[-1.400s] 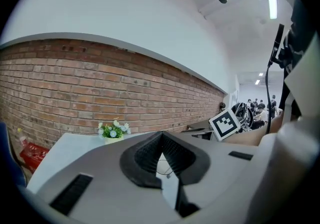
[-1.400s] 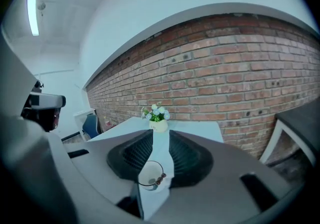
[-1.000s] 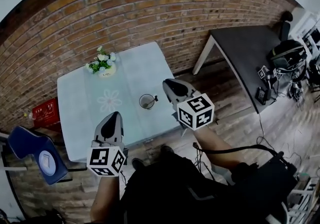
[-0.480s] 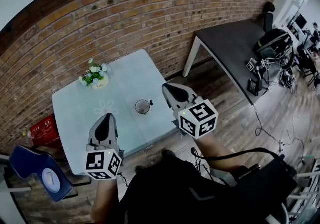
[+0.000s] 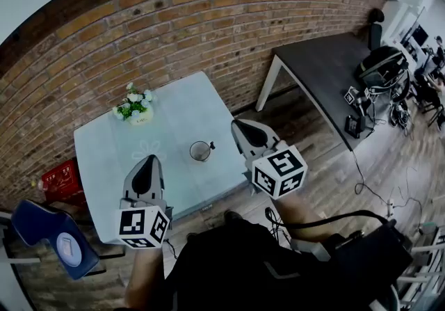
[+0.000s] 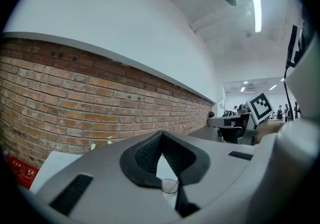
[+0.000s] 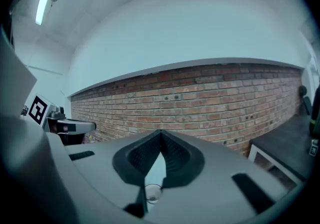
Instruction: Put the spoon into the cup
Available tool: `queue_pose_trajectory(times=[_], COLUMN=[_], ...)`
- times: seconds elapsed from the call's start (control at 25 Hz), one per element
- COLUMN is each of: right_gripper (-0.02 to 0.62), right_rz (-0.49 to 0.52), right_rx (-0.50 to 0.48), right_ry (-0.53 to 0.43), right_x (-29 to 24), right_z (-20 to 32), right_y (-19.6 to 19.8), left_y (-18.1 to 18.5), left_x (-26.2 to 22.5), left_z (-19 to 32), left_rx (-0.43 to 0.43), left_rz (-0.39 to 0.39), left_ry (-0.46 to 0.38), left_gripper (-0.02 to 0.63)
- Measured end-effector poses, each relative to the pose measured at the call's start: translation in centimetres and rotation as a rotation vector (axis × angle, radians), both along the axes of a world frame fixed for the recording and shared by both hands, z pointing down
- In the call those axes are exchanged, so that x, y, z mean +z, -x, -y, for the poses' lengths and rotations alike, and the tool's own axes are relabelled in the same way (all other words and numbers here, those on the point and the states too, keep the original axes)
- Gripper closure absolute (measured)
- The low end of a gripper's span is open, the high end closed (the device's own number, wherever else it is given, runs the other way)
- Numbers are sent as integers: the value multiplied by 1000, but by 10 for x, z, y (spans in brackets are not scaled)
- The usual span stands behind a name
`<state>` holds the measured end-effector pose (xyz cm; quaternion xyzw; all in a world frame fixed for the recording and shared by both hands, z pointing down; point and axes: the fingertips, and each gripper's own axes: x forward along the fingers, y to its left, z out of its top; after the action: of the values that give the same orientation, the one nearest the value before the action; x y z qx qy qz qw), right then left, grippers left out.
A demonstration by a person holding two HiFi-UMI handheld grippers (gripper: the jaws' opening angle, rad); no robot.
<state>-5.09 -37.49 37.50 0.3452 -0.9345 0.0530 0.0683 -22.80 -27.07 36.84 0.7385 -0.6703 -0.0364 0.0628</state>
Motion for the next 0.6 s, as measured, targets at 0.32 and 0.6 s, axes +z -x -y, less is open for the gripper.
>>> queue_pose_trajectory(times=[0.32,0.6], right_gripper=[577,577], right_rz=[5,6], right_rx=[-13,-21], right_ry=[-7,-14], right_x=[1,0], right_z=[3,6], right_y=[1,0], left_y=[-1,-6], left_x=[3,10], left_z=[0,2], left_rx=[-21,-24], left_rz=[-4,-11], left_ry=[13,31], left_gripper=[597,597])
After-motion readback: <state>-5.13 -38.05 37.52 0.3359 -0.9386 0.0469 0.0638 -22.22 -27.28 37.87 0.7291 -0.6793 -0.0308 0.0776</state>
